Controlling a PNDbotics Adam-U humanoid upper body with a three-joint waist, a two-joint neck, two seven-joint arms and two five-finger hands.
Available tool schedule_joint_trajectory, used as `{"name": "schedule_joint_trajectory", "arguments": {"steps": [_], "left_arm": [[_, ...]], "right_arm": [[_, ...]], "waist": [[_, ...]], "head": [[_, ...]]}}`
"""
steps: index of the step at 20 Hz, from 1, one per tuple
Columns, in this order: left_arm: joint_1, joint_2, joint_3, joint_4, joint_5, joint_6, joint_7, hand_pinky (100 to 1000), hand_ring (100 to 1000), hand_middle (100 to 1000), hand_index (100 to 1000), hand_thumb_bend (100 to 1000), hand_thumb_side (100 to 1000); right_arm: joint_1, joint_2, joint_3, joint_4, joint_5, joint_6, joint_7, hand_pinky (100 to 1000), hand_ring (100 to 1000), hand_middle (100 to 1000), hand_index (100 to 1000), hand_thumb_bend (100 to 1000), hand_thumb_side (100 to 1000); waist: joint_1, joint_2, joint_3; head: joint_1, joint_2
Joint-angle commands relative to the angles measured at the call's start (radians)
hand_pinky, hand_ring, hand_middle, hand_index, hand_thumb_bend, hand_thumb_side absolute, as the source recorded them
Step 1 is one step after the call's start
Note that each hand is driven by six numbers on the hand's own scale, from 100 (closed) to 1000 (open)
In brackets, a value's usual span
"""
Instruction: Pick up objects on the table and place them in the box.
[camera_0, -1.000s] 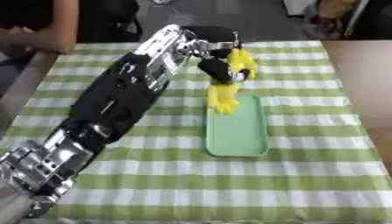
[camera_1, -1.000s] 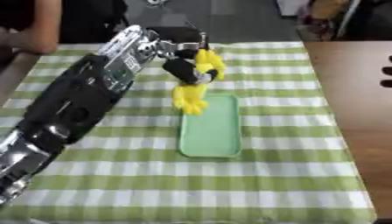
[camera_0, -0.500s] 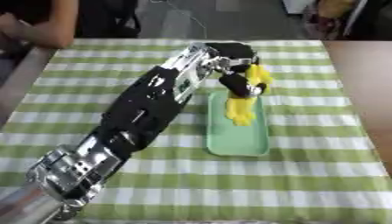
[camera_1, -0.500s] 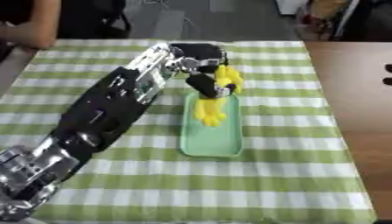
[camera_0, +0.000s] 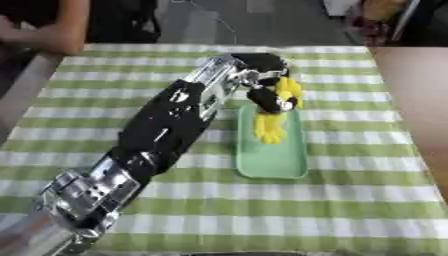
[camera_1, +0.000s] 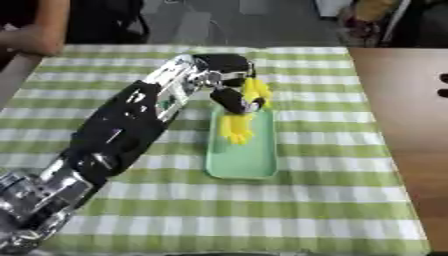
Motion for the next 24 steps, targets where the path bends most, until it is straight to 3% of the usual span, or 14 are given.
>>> {"name": "schedule_joint_trajectory", "arguments": {"steps": [1,2,3,4,5,6,7,9,17,24], "left_arm": [[-0.009,0.006,0.012,-0.003,-0.025,-0.017,0.042,100,127,283,443,100,674],[-0.006,0.006,0.011,0.001,-0.035,-0.024,0.054,100,204,341,486,100,717],[-0.003,0.006,0.009,0.004,-0.044,-0.033,0.061,270,330,439,554,100,720],[0.0,0.005,0.007,0.007,-0.052,-0.045,0.064,409,473,530,634,285,741],[0.002,0.004,0.005,0.01,-0.058,-0.058,0.063,470,537,589,685,408,762],[0.004,0.004,0.005,0.012,-0.063,-0.068,0.062,494,561,611,703,453,769],[0.005,0.003,0.003,0.013,-0.067,-0.08,0.059,563,644,697,753,591,783],[0.008,0.003,0.002,0.014,-0.074,-0.1,0.051,606,707,757,793,678,784],[0.011,0.009,0.006,0.019,-0.102,-0.124,0.031,695,776,814,826,711,788],[0.014,0.013,0.008,0.023,-0.105,-0.126,0.029,706,778,818,826,712,791]], "right_arm": [[-0.013,-0.007,-0.006,-0.023,-0.004,-0.001,0.0,694,759,781,891,100,799],[-0.013,-0.007,-0.006,-0.023,-0.003,-0.001,0.0,694,759,781,891,100,799],[-0.012,-0.007,-0.006,-0.023,-0.003,-0.001,0.0,694,759,781,891,100,799],[-0.012,-0.007,-0.006,-0.022,-0.003,-0.001,0.0,694,759,781,891,100,798],[-0.012,-0.007,-0.006,-0.022,-0.003,-0.001,0.0,694,759,781,891,100,798],[-0.012,-0.007,-0.006,-0.022,-0.003,-0.001,0.0,694,759,781,891,100,799],[-0.012,-0.007,-0.006,-0.022,-0.003,-0.001,0.0,694,759,781,891,100,799],[-0.012,-0.007,-0.007,-0.022,-0.003,-0.001,0.0,694,758,781,891,100,799],[-0.01,-0.006,-0.007,-0.022,-0.002,-0.001,-0.001,693,758,781,890,100,799],[-0.01,-0.006,-0.008,-0.021,-0.002,-0.002,-0.001,693,758,781,890,100,798]], "waist": [[-0.003,-0.008,-0.002],[-0.003,-0.008,-0.002],[-0.003,-0.007,-0.002],[-0.003,-0.007,-0.002],[-0.003,-0.007,-0.002],[-0.003,-0.007,-0.002],[-0.003,-0.006,-0.002],[-0.004,-0.006,-0.001],[-0.004,-0.005,0.001],[-0.004,-0.005,0.003]], "head": [[0.01,-0.011],[0.009,-0.011],[0.009,-0.011],[0.008,-0.011],[0.007,-0.011],[0.007,-0.011],[0.007,-0.011],[0.007,-0.011],[0.005,-0.011],[0.004,-0.011]]}}
